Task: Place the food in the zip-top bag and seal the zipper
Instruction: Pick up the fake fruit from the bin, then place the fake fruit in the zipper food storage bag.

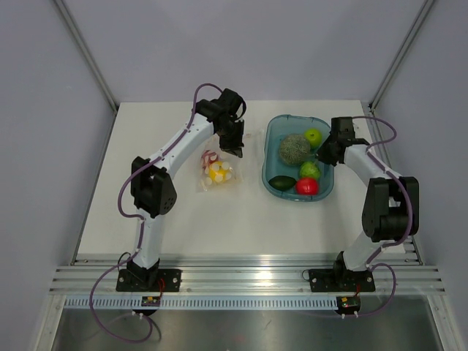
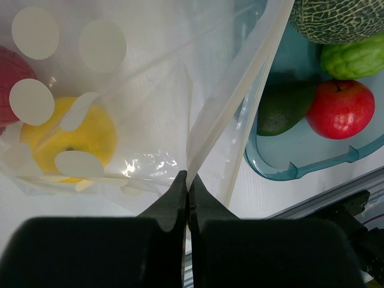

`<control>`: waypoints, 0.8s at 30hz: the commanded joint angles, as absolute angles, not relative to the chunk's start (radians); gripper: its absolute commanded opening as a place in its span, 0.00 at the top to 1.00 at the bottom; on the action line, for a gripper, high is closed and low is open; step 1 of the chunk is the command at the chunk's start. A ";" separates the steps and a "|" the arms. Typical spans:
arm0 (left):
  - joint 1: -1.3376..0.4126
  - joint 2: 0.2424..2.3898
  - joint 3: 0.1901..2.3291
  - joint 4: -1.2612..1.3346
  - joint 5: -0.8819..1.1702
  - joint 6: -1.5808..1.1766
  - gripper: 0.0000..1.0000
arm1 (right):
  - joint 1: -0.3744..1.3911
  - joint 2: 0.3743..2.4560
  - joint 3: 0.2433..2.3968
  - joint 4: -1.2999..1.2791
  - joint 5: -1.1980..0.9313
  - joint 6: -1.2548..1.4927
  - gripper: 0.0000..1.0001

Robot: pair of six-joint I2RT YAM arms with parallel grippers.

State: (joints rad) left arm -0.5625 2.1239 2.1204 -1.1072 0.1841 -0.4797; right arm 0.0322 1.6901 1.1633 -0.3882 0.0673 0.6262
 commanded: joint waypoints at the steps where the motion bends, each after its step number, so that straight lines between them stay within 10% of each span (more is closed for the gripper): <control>1: -0.569 2.103 2.175 -1.106 0.209 -0.482 1.00 | 0.028 1.570 1.244 -0.379 0.080 0.583 1.00; 24: -0.598 2.109 2.230 -1.126 0.209 -0.491 1.00 | 0.113 1.298 1.391 -0.446 -0.114 0.587 1.00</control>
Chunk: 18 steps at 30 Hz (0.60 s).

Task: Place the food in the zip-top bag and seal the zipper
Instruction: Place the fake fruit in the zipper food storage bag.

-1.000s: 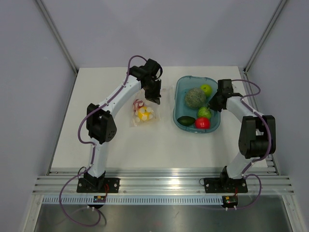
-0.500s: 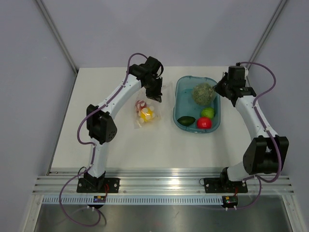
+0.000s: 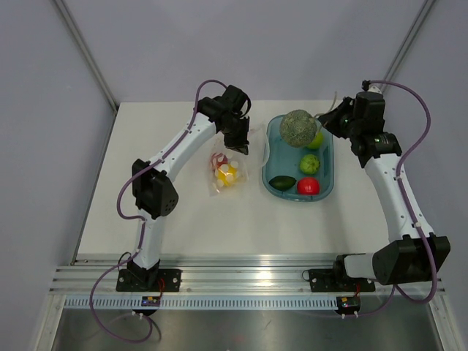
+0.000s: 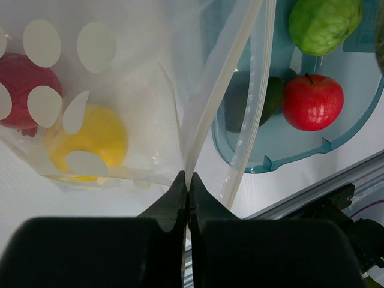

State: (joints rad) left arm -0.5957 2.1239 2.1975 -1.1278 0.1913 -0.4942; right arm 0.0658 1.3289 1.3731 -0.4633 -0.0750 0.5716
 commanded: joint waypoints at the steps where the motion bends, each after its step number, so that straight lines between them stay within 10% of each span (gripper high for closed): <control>1: -0.598 2.105 2.229 -1.127 0.207 -0.491 1.00 | 0.127 1.298 1.387 -0.442 -0.110 0.591 1.00; 18: -0.598 2.086 2.189 -1.118 0.207 -0.483 1.00 | 0.314 1.367 1.349 -0.387 -0.086 0.646 1.00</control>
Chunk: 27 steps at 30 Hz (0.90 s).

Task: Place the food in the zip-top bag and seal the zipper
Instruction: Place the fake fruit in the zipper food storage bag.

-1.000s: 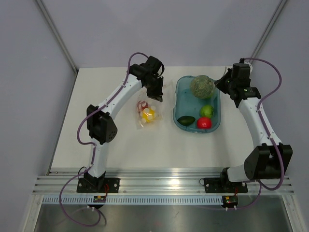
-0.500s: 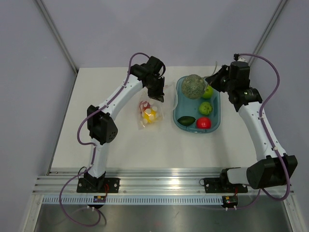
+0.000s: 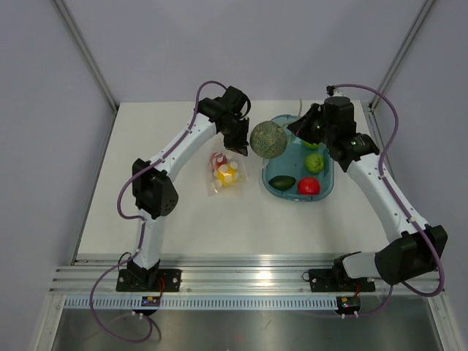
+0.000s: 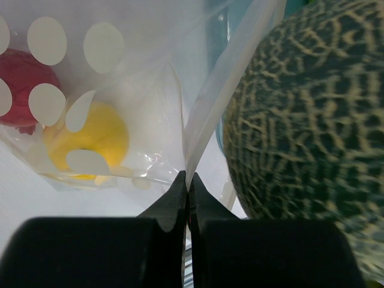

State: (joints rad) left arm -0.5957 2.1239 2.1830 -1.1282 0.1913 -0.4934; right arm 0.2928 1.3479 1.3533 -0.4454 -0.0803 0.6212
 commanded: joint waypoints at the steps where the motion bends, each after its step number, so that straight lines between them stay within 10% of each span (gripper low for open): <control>1: -0.598 2.085 2.189 -1.120 0.207 -0.483 1.00 | 0.314 1.371 1.336 -0.380 -0.086 0.649 1.00; 27: -0.607 2.079 2.266 -1.152 0.255 -0.474 1.00 | 0.409 1.480 1.341 -0.380 -0.048 0.652 1.00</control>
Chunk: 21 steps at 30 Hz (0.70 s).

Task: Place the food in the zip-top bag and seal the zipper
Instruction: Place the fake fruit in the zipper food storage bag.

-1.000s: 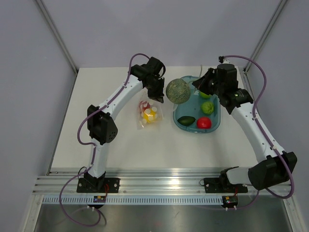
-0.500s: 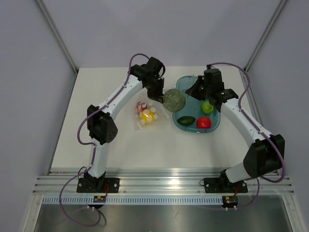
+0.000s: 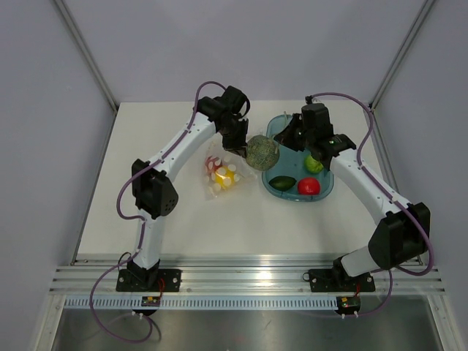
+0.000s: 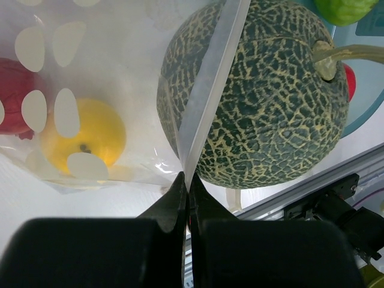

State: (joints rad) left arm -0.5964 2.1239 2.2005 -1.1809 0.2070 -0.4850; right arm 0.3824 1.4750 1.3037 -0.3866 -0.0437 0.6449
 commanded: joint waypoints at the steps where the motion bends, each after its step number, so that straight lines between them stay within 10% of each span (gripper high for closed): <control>1: -0.607 2.080 2.273 -1.155 0.259 -0.472 1.00 | 0.413 1.485 1.338 -0.380 -0.048 0.653 1.00; 21: -0.609 2.052 2.313 -1.152 0.324 -0.463 1.00 | 0.492 1.482 1.376 -0.379 -0.014 0.666 1.00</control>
State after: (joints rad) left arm -0.6033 2.1178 2.2776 -1.1942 0.2752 -0.4747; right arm 0.4824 1.5391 1.3128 -0.4023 -0.0349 0.6533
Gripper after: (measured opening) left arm 0.008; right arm 0.044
